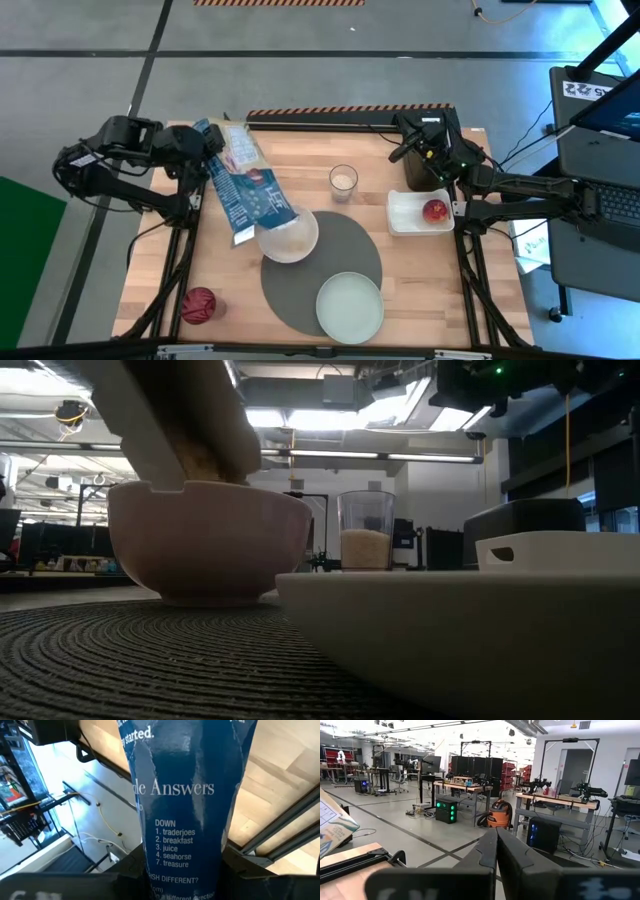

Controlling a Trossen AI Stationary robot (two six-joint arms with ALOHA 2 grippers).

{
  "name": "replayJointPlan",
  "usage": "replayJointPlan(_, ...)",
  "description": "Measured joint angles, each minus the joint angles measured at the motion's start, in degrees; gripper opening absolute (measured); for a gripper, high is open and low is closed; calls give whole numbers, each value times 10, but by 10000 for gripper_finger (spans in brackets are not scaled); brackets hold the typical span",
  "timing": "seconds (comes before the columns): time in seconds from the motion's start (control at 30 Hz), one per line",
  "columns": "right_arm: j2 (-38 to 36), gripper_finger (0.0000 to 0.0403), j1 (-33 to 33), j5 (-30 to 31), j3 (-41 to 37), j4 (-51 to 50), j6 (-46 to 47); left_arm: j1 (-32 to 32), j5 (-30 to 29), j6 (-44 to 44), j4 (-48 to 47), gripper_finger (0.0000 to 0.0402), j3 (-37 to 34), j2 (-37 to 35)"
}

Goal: Arrange a breakfast setting
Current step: Pour the cereal into the white bowl

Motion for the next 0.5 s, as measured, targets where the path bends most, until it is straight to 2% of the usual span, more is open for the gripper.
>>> replayJointPlan(0.5, 0, 10, 0, 0, 0, -1, 0, -36, -35, 14, -2, 118, 0, 0)
